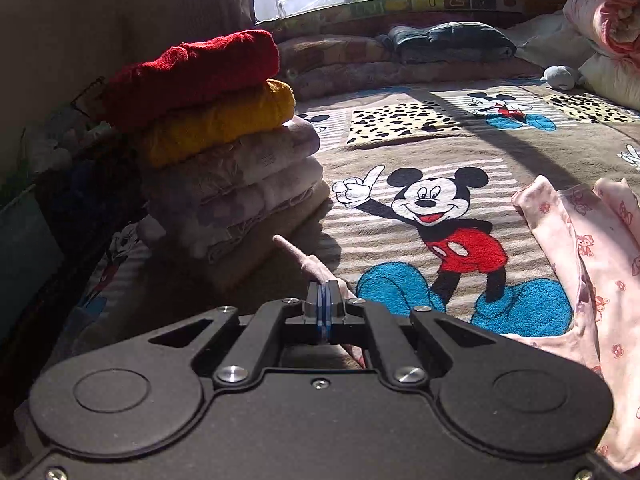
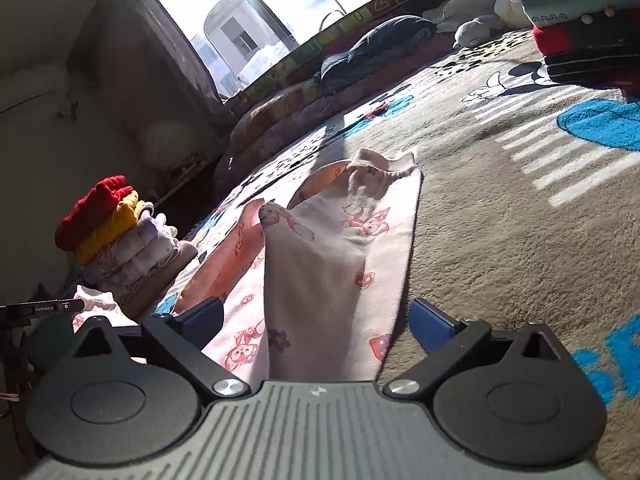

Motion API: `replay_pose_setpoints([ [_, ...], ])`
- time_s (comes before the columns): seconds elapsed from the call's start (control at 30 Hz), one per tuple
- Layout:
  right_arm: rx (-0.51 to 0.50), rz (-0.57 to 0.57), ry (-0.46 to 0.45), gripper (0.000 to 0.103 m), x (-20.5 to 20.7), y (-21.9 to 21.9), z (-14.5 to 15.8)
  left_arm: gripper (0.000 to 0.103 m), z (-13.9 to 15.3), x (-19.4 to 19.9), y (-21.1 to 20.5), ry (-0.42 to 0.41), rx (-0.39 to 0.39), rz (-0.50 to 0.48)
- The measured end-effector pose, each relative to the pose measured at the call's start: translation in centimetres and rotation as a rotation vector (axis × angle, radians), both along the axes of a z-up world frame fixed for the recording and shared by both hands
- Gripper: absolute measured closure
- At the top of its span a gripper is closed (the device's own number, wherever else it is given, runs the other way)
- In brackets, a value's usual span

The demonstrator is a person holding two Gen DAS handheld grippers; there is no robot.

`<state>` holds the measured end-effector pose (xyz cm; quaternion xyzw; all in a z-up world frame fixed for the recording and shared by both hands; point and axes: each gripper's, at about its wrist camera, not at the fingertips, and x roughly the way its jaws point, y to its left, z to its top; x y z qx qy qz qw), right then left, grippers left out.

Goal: Fold clothes

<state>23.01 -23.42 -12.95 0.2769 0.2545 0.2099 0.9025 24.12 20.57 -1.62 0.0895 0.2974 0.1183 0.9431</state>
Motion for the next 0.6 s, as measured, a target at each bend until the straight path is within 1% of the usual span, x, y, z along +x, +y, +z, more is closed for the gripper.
replay_pose_setpoints([
  [0.2, -0.001, 0.001, 0.0, 0.005, 0.0, 0.1, 0.0, 0.103, -1.9, -1.5, 2.2, 0.019, 0.003, 0.043],
  [0.4, -0.004, 0.002, 0.0, 0.004, 0.0, 0.1, 0.0, 0.103, -3.4, -3.0, 2.7, 0.023, -0.008, 0.066],
  [0.6, -0.002, 0.003, 0.001, 0.004, 0.0, 0.1, 0.0, 0.103, -5.2, -3.4, 3.9, 0.042, -0.046, 0.105],
])
